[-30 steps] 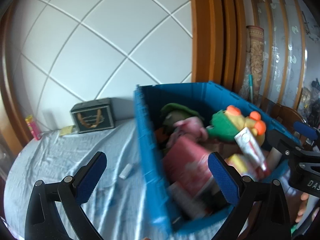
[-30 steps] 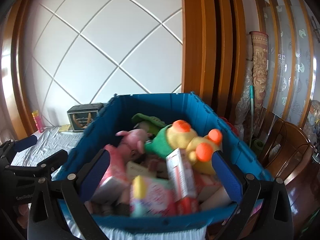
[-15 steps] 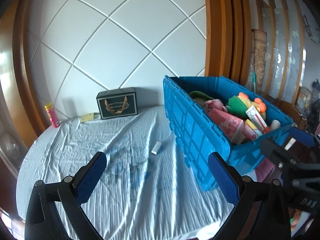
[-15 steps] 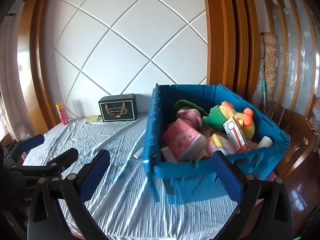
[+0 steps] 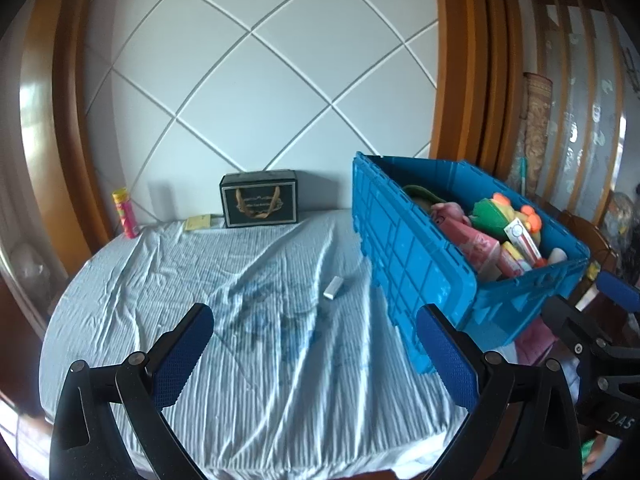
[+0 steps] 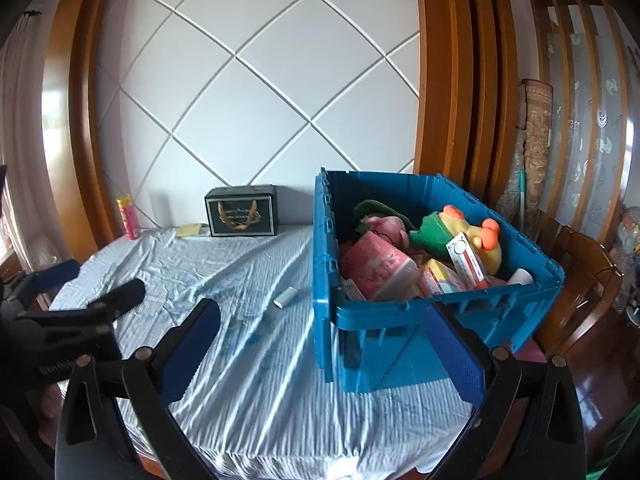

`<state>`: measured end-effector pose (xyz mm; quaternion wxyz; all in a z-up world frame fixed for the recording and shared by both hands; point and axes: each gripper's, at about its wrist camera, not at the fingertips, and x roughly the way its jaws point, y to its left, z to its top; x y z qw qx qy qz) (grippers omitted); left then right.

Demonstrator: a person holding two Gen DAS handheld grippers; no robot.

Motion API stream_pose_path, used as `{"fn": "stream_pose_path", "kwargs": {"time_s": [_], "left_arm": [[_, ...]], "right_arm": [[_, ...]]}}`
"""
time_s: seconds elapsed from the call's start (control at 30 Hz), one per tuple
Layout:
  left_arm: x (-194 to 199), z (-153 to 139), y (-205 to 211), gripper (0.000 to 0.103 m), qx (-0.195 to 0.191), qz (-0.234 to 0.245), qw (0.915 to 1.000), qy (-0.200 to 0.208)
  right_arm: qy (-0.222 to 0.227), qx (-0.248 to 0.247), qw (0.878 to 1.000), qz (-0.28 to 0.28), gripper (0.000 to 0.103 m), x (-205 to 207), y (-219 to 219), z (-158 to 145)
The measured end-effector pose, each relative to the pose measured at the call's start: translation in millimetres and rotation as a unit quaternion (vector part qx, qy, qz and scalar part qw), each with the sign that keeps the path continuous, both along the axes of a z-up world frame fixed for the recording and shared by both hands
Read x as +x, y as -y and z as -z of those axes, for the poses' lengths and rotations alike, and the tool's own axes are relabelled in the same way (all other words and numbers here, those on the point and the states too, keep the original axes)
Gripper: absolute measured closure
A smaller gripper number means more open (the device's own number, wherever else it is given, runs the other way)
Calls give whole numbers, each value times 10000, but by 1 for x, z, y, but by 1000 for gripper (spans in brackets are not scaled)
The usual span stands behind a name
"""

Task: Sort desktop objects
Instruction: 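Pull both open tools back from the crate over the bed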

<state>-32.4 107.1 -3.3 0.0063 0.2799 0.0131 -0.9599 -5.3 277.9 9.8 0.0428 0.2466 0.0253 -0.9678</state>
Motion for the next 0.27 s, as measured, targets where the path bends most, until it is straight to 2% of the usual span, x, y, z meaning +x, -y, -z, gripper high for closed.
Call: {"fn": "stream_pose_path", "kwargs": {"time_s": [0.27], "left_arm": [[5, 6, -2, 1, 49, -92, 9999, -43]], "right_arm": [[181, -51, 9998, 34, 0, -3, -12, 11]]}}
